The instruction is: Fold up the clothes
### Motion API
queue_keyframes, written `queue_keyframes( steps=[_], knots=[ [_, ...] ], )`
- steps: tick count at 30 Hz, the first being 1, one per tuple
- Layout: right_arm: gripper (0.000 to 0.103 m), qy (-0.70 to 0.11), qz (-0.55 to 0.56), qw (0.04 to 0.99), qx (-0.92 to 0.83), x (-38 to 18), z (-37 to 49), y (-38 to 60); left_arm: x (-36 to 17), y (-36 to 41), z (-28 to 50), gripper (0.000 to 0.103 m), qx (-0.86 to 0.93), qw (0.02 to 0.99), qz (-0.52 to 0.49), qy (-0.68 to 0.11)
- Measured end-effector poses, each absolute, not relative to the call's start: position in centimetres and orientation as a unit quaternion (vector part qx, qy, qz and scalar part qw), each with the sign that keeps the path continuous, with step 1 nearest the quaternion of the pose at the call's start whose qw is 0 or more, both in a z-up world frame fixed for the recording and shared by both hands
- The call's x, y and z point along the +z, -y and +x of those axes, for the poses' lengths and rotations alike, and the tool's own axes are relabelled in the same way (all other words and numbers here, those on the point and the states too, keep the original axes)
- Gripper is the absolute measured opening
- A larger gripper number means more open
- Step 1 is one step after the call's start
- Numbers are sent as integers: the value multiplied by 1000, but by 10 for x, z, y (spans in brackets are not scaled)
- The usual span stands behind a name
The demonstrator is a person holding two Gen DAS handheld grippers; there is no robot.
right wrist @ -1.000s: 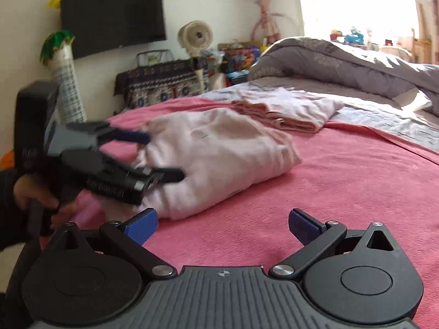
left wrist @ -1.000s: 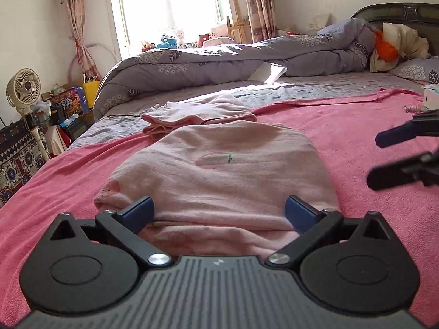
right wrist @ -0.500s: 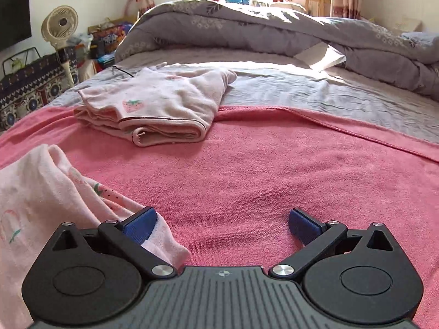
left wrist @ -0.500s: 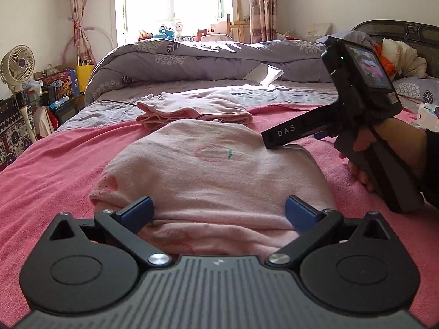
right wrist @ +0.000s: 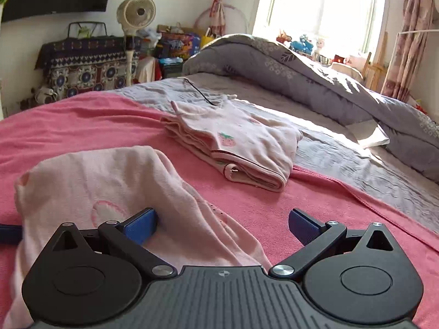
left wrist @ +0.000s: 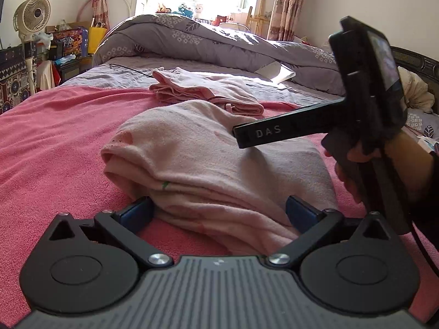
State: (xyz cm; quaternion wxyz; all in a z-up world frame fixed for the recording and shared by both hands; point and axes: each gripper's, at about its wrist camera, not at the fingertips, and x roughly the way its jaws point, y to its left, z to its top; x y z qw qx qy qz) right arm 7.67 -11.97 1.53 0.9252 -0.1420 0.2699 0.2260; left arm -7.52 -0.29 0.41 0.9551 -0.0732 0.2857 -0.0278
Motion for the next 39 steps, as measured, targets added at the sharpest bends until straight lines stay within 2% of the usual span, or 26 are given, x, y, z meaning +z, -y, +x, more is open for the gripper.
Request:
queue_keyframes(
  steps=[4,8,17,23,27,33,39],
  knots=[
    [103,-321,-16,927,193,1,111,132,3,2,-75,103,-28,955,-77,-285],
    [103,-328,18,922,205,4,109,151,2,2,-74,103,-28,955,-81,-285],
    [103,-292,-101,880,361,24,35,222,3,3,-74,103,-27,955,-83,-284],
    [103,-312,-179,823,440,9,-10,249,3,5,-74,103,-23,955,-81,-283],
    [103,-306,-128,829,450,-1,-9,263,3,5,-75,103,-20,956,-81,-282],
    [103,-293,-146,836,442,1,-17,261,6,-10,-89,102,-60,954,-113,-272],
    [103,-296,-139,835,443,0,-14,263,21,-14,-87,102,-115,942,-14,-315]
  ],
)
